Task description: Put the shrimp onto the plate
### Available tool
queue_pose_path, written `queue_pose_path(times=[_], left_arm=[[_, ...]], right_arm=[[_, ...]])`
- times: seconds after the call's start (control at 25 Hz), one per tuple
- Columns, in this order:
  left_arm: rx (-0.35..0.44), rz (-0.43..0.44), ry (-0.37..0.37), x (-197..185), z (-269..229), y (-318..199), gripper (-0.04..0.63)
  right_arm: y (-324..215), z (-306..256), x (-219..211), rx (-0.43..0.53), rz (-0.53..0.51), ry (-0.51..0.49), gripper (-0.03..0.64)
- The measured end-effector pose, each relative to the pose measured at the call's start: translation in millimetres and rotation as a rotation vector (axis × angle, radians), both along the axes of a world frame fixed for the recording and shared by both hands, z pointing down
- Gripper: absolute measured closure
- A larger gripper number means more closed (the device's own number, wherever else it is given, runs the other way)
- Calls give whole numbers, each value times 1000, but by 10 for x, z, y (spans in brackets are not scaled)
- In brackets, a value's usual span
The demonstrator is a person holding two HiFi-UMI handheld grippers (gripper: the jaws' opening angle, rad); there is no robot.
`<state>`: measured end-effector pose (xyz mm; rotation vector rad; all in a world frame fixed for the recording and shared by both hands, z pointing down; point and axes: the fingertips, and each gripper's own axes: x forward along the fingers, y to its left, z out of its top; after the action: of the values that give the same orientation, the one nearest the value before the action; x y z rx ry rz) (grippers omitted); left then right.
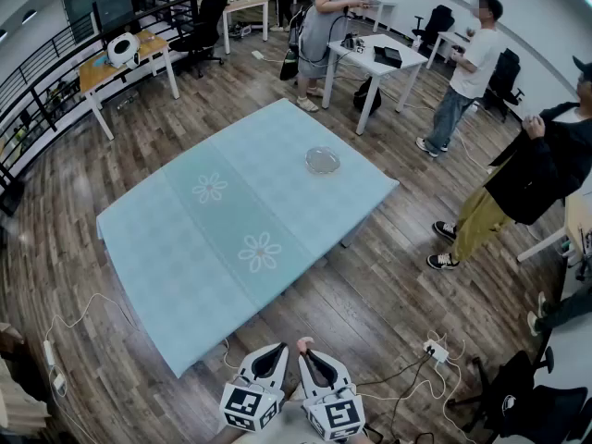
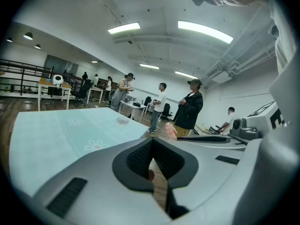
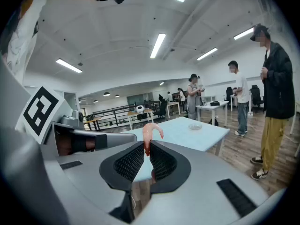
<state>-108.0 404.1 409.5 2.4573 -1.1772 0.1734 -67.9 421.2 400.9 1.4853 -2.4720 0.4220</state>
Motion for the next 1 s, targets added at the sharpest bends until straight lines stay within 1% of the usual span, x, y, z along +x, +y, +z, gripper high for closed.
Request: queue_pose_path(times=[0.12, 0.24, 0.44, 0.52, 0.72, 0.84, 1.0], left_arm=[[-22, 28, -15, 290, 85, 182, 595], [6, 43, -26, 510, 28, 339, 595], [27, 11, -34, 638, -2, 436, 595], [30, -5, -35, 695, 4, 518, 595], [11, -32, -44, 794, -8, 743, 595], [-4, -18, -51, 850, 17, 766, 595], [0, 22, -43, 1017, 35, 635, 595]], right_arm=[[146, 26, 288, 15, 30, -17, 561], [275, 50, 583, 14, 60, -18, 561], [372, -25, 831, 60, 69, -84, 561], [440, -53, 927, 77, 65, -90, 561], [574, -35, 1159, 67, 72, -101, 561], [601, -20, 1242, 62, 89, -99, 561], [486, 25, 1330, 55, 114, -104, 560]])
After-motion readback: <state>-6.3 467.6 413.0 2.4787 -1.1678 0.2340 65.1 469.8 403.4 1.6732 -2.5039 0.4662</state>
